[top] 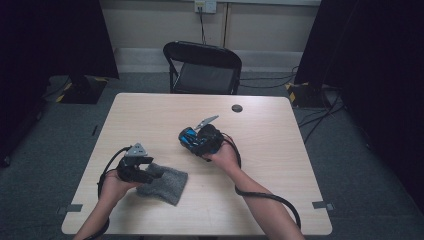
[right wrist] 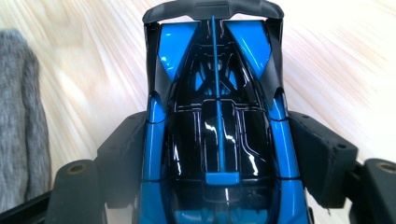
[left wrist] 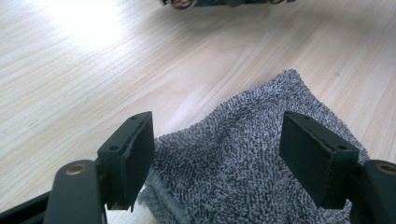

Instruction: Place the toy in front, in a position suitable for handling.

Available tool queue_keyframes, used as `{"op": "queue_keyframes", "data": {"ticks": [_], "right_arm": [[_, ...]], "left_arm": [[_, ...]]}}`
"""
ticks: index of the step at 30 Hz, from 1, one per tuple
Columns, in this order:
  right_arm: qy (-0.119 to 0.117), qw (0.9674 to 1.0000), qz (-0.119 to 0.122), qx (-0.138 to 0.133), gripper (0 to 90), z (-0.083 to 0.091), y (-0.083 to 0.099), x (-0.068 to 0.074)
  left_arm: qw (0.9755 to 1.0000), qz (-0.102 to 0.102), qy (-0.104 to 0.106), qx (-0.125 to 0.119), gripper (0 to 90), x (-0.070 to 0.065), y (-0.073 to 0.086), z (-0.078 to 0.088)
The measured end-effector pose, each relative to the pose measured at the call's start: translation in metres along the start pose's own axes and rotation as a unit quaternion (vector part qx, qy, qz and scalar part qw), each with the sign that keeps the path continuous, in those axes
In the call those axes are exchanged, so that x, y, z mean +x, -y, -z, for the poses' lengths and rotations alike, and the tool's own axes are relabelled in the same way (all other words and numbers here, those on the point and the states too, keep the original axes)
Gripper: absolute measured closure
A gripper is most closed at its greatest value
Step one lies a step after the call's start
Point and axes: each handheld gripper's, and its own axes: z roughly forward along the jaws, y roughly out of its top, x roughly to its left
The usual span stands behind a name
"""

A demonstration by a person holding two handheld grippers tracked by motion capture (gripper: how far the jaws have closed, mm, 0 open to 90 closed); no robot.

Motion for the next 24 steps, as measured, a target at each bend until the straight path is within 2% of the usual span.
{"op": "queue_keyframes", "data": {"ticks": [5, 9, 13, 17, 19, 24], "right_arm": [[0.008, 0.9999, -0.007, 0.000, 26.4, 0.018, 0.015, -0.011], [0.016, 0.9998, -0.006, 0.005, 26.4, 0.028, 0.027, -0.015], [0.018, 0.9997, -0.004, 0.014, 26.4, 0.031, 0.039, -0.016], [0.018, 0.9997, -0.012, 0.008, 26.4, 0.035, 0.050, -0.017], [0.021, 0.9997, -0.008, 0.010, 26.3, 0.036, 0.052, -0.017], [0.019, 0.9998, -0.005, 0.009, 26.3, 0.033, 0.056, -0.014]], "left_arm": [[1.0000, -0.004, 0.003, 0.000, 26.5, -0.002, -0.002, -0.002], [1.0000, -0.006, 0.002, -0.001, 26.3, -0.004, -0.005, -0.004], [1.0000, -0.006, 0.003, -0.001, 26.3, -0.005, -0.006, -0.005], [1.0000, -0.004, 0.005, -0.001, 26.3, -0.006, -0.007, -0.006], [0.9999, -0.010, 0.003, 0.001, 26.3, -0.006, -0.007, -0.005], [1.0000, -0.007, 0.004, 0.000, 26.3, -0.007, -0.007, -0.005]]}}
